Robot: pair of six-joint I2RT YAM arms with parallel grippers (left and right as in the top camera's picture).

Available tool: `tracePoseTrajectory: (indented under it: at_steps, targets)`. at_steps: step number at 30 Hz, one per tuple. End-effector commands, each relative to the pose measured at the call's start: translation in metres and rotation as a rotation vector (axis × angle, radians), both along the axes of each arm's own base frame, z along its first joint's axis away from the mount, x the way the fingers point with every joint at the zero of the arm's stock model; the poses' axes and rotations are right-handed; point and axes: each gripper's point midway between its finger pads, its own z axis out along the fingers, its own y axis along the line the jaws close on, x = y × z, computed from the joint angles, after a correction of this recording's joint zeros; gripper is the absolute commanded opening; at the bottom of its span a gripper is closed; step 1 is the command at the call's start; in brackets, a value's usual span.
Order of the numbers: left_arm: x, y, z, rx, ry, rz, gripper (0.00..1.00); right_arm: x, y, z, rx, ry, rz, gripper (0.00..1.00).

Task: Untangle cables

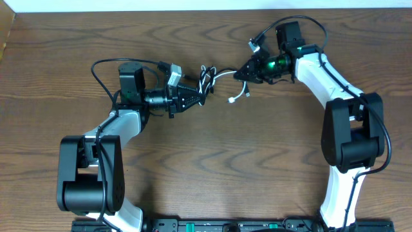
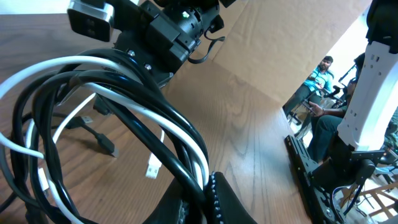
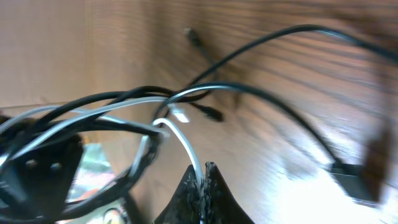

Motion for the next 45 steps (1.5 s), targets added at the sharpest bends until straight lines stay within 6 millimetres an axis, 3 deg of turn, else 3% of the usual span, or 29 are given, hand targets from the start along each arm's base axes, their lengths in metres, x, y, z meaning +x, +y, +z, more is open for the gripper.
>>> tracePoseTrajectory:
  at_steps: [1,7,17,24,28,29,31,32,36,40,45]
  targets:
    - [0.002,0.004,0.002,-0.001,0.009,0.015,0.08,0.008,-0.011,0.0,-0.075,-0.055,-0.026,0.01]
    - [0.007,0.004,0.006,-0.019,0.137,0.04,0.08,0.002,0.008,-0.009,-0.155,-0.075,-0.007,0.01]
    - [0.067,0.019,0.031,-0.138,0.45,0.375,0.08,-0.004,0.033,-0.026,-0.327,-0.134,-0.013,0.01]
    - [0.083,0.027,0.062,-0.3,0.569,0.447,0.08,-0.009,0.054,-0.028,-0.373,-0.201,0.025,0.01]
    - [0.092,0.033,0.071,-0.416,0.742,0.489,0.08,-0.013,0.066,-0.026,-0.375,-0.275,0.099,0.01]
    - [0.095,0.036,0.071,-0.451,0.806,0.505,0.08,-0.014,0.069,-0.025,-0.376,-0.291,0.116,0.05]
    - [0.098,0.038,0.071,-0.496,0.891,0.519,0.08,-0.012,0.07,-0.025,-0.384,-0.313,0.121,0.27]
    - [0.099,0.039,0.071,-0.512,0.922,0.521,0.08,-0.011,0.069,-0.025,-0.392,-0.318,0.116,0.32]
    - [0.1,0.04,0.071,-0.531,0.961,0.522,0.08,-0.008,0.063,-0.028,-0.421,-0.316,0.102,0.38]
    - [0.1,0.04,0.071,-0.531,0.961,0.522,0.08,-0.008,0.057,-0.027,-0.398,-0.289,0.096,0.63]
    - [0.1,0.039,0.071,-0.53,0.961,0.522,0.08,-0.01,0.055,-0.016,-0.26,-0.242,0.119,0.71]
